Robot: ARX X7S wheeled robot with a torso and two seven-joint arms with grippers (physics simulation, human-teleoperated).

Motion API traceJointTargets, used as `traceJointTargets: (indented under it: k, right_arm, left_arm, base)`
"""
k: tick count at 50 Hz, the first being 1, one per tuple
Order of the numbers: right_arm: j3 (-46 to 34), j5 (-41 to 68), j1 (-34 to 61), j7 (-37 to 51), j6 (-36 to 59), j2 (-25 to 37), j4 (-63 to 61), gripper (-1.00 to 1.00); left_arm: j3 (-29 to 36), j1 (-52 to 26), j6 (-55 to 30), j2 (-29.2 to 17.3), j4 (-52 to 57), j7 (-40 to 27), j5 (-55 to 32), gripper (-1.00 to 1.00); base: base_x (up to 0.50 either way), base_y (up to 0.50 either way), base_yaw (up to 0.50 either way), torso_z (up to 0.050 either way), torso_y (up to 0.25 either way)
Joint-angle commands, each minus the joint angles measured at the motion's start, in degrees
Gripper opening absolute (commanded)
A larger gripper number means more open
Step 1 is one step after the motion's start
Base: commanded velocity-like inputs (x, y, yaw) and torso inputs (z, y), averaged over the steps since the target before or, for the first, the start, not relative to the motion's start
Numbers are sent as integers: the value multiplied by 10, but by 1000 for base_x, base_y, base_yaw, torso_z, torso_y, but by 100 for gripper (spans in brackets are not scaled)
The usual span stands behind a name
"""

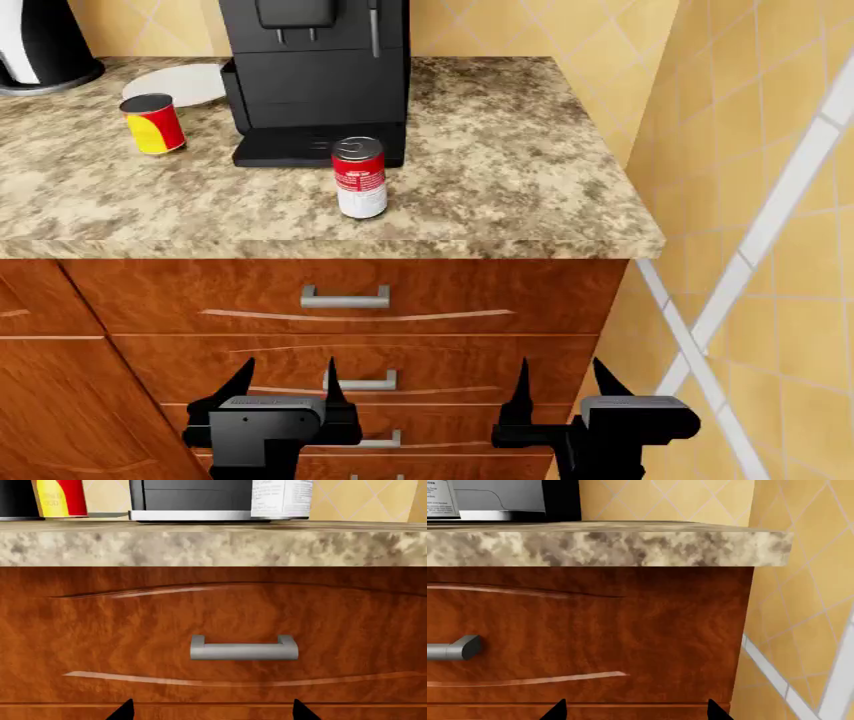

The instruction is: Pick the cans from the counter and place them in their designated side in the cabinet.

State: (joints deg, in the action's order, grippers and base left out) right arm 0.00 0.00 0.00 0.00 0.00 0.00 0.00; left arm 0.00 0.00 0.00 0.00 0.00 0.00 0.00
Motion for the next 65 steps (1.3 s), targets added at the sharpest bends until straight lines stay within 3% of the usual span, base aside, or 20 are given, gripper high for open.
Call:
traceJointTargets:
  k: [1,13,49,60,65]
  right_arm:
    - [-12,9,-1,9,-3,9,-2,100]
    - [-37,23,1,32,-13,28,0,100]
    - [-66,44,-5,70,-20,56,-12,100]
    - [-68,46,-9,86,13,68,-50,100]
    - [-71,80,16,70,134,84,-124,100]
  left_arm:
    - [11,0,1,-9,-1,-10,-8,100]
    - [35,1,0,-29,-6,-27,-24,100]
    - [65,-2,8,-55,-10,-61,-46,100]
    - [78,-5,12,-65,-2,-70,-41,100]
    - [93,-27,-71,-90,63,-40,-54,100]
  base:
    - [0,0,0,0,0]
    - [0,0,0,0,0]
    - [0,472,0,0,0]
    - [0,0,0,0,0]
    - [0,0,0,0,0]
